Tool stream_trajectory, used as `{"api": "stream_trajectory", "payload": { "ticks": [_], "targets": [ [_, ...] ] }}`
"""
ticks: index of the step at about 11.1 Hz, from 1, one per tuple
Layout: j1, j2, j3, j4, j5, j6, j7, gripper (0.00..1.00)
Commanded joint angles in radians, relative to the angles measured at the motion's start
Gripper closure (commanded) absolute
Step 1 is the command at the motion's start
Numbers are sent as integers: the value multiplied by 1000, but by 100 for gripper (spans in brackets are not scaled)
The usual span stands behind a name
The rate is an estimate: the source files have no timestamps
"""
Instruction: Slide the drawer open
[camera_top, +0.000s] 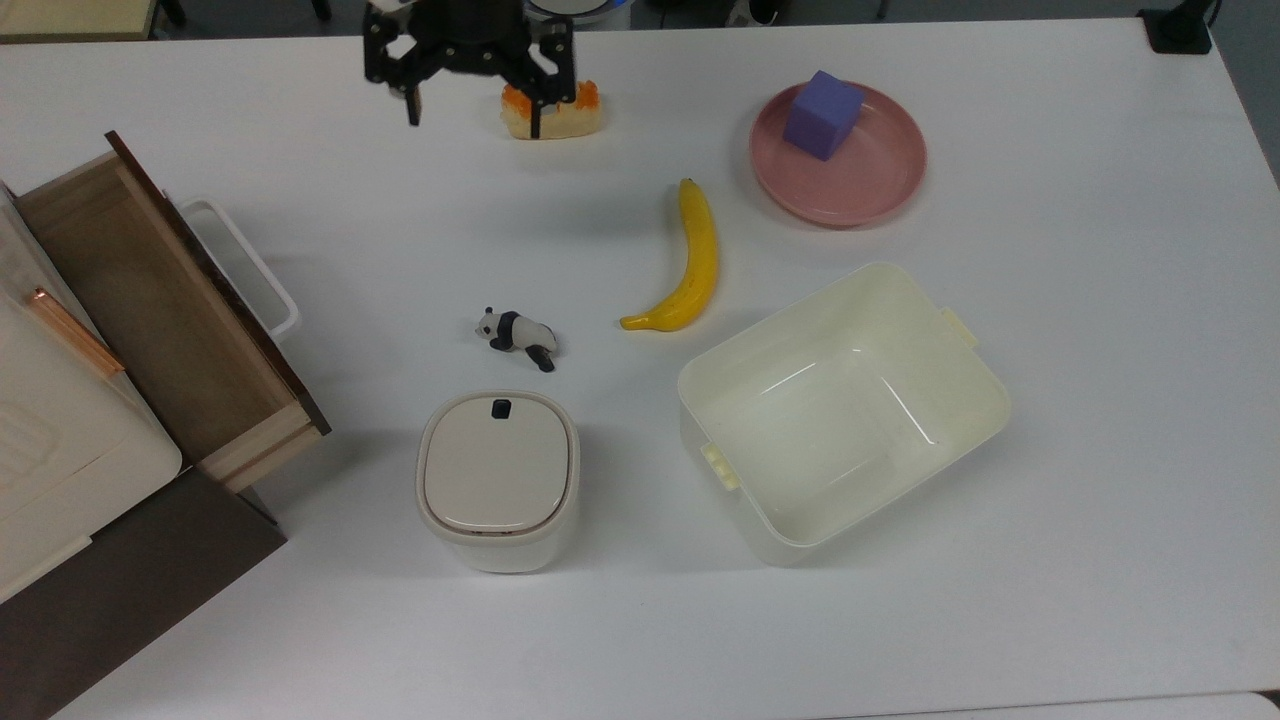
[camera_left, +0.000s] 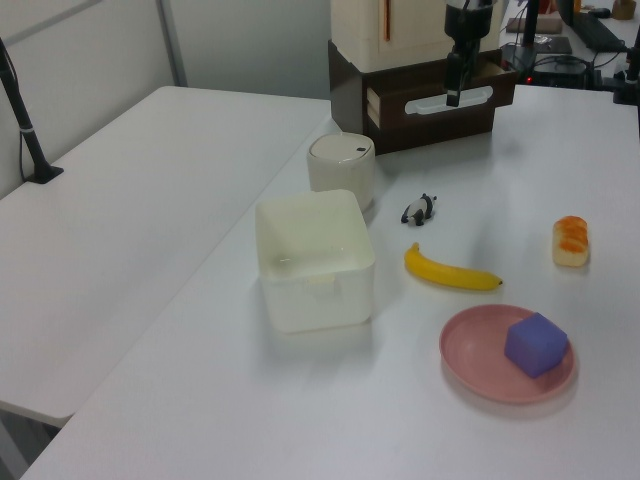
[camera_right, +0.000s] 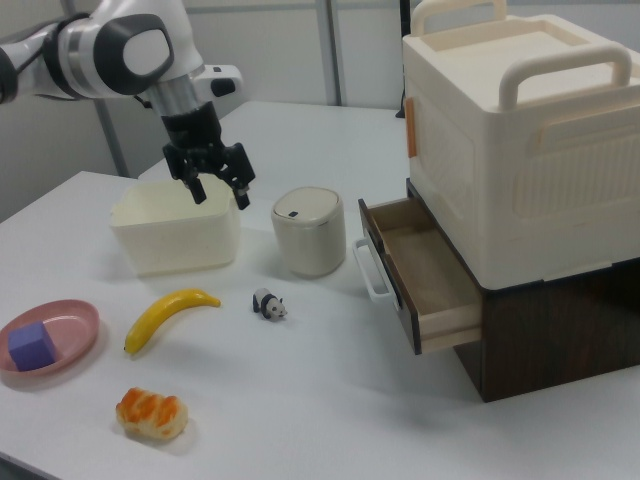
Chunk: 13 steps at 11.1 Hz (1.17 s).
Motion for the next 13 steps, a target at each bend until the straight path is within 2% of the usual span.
{"api": "stream_trajectory", "payload": {
  "ticks": [1,9,12,13],
  "targets": [
    [16,-24,-11,12,113,-99,68,0],
    [28,-23,-11,50,71,-117,82,0],
    [-14,-40,-1,58,80,-117,76,0],
    [-46,-49,31,55,86,-118,61,0]
  ]
}}
